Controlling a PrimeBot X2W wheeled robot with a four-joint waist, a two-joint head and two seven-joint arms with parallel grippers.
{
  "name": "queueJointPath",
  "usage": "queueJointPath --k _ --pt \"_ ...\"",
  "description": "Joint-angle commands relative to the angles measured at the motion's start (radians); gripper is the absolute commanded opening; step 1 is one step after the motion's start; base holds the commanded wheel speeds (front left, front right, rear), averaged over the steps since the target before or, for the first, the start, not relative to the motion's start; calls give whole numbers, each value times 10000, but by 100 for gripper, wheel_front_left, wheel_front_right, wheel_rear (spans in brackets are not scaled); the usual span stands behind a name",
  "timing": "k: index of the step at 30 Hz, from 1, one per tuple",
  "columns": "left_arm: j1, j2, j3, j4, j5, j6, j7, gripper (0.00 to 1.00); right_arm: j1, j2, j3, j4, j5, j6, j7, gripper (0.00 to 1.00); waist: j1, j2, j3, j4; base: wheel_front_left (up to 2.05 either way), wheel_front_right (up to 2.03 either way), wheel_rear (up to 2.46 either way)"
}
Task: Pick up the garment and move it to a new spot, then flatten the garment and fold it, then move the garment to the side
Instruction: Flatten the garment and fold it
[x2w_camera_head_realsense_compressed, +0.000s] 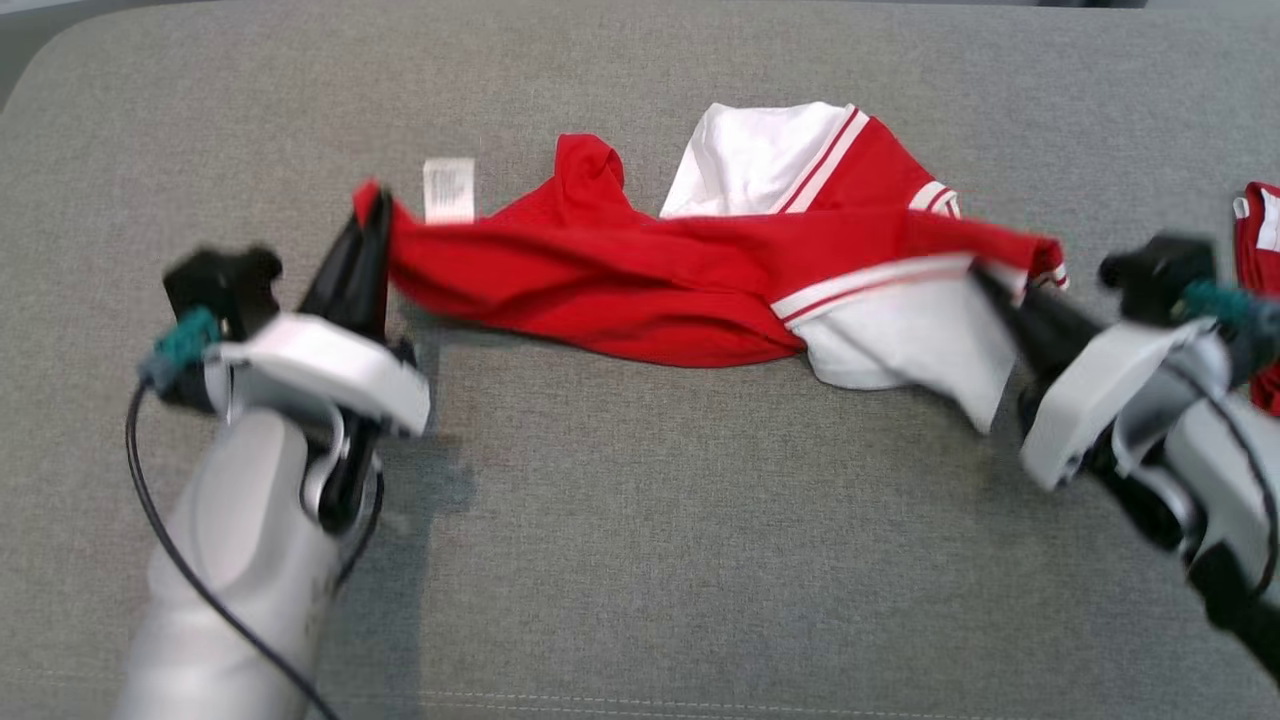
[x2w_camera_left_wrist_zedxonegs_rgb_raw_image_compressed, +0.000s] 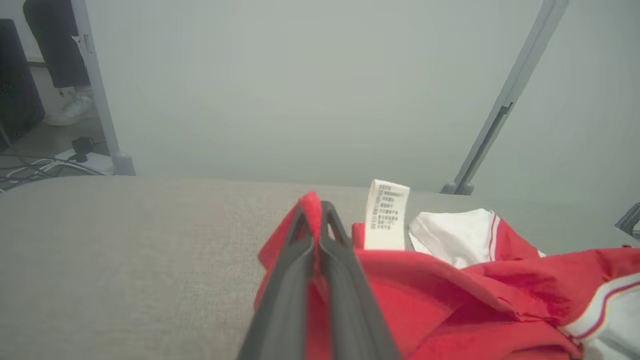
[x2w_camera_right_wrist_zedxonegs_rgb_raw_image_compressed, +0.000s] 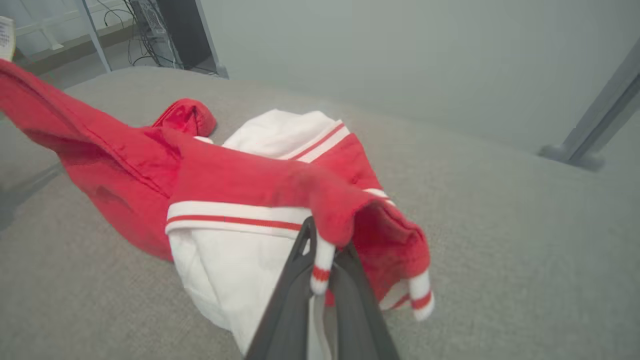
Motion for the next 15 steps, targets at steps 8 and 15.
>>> queueJointPath --k 8,15 --pt "2038 227 903 153 -207 -73 -47 0 1310 -926 1153 -1128 1257 10 397 0 0 0 -54 89 0 0 0" --pt "2693 -110 1118 617 -52 -73 -47 17 1549 -1219 1392 -1518 1542 10 384 80 0 0 -553 83 0 0 0"
